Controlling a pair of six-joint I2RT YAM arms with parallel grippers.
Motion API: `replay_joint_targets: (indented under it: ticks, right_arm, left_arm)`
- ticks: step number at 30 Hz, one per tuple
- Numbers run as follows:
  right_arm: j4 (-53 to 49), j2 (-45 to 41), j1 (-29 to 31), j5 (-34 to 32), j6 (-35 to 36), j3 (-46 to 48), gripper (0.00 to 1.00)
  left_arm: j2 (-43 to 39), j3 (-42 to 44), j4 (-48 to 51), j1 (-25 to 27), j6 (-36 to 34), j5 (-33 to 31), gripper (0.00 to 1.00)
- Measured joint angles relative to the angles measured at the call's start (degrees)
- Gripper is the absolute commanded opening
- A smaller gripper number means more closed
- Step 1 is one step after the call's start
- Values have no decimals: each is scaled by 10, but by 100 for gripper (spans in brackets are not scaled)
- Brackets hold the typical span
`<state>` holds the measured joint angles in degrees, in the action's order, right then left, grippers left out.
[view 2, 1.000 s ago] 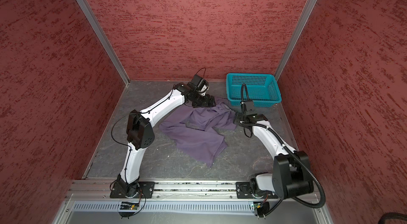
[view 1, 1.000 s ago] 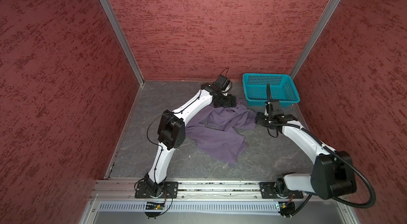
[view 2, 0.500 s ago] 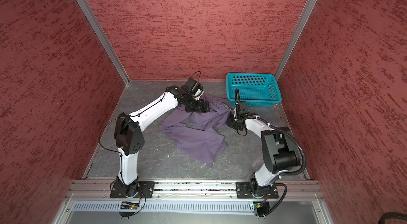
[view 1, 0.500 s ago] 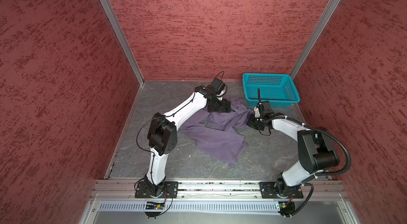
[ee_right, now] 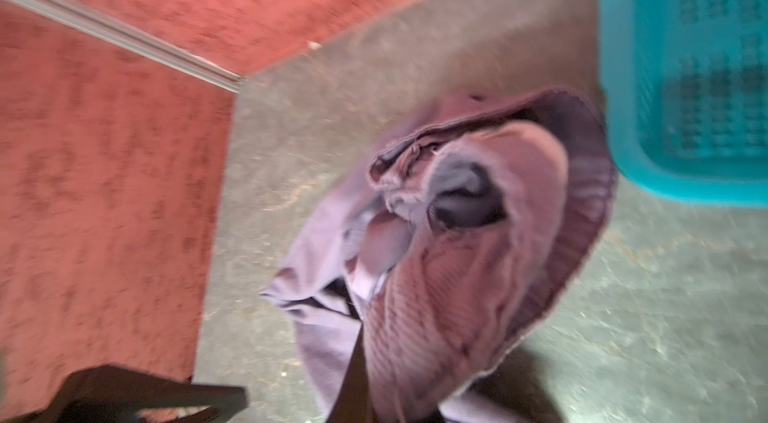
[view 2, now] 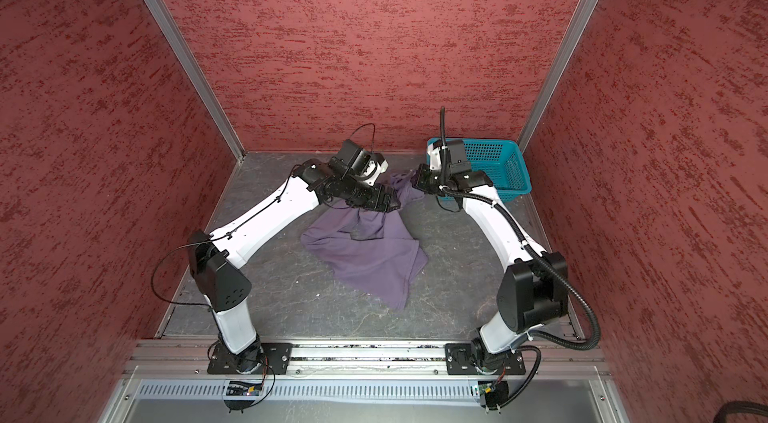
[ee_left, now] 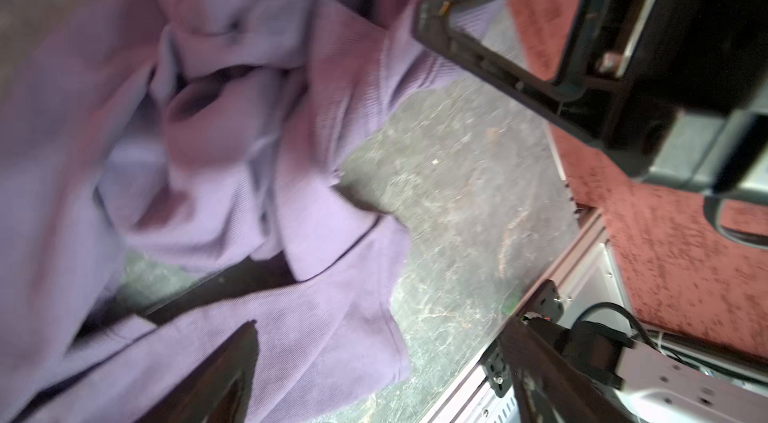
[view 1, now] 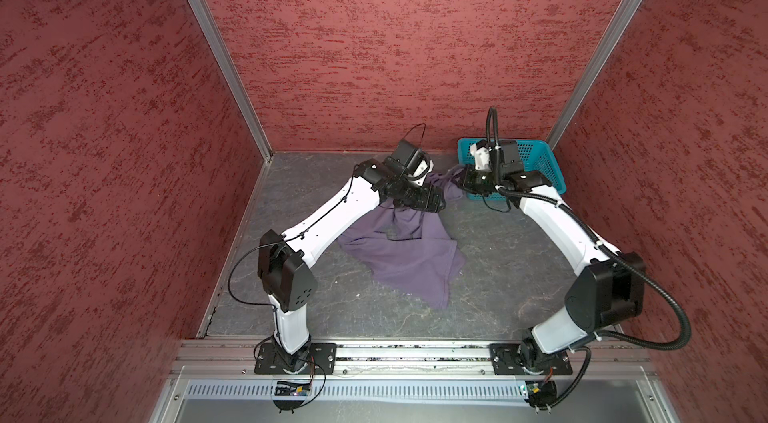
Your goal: Fold and stack the trousers
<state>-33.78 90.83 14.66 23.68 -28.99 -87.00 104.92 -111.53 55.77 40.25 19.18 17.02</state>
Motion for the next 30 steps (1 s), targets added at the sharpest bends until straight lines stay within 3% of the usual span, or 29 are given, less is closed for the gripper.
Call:
replay_joint_targets:
  ticks: [8, 11, 16, 20, 23, 25, 27, 30]
  right_arm:
    - [-34, 2, 7, 81, -13, -151, 0]
    - [-33, 10, 7, 120, -30, -199, 0]
    - [4, 19, 11, 170, -67, -223, 0]
    - [45, 38, 34, 171, -92, -212, 0]
    - [103, 63, 70, 168, -115, -174, 5]
    - [128, 100, 98, 170, -129, -160, 4]
    - [154, 160, 123, 184, -147, -163, 8]
    - [179, 268, 148, 206, -172, -196, 30]
  left_arm:
    - [14, -212, 59, 9, -53, -30, 95]
    - [28, -266, 84, 16, -76, -57, 86]
    - [39, -275, 113, 26, -101, -97, 68]
    - [33, -235, 126, 26, -108, -112, 49]
    - [3, -149, 128, 20, -109, -115, 49]
    - [-31, -75, 128, 9, -100, -113, 55]
    - [-79, 10, 130, -19, -77, -101, 69]
    - [-156, 127, 110, -53, -53, -76, 85]
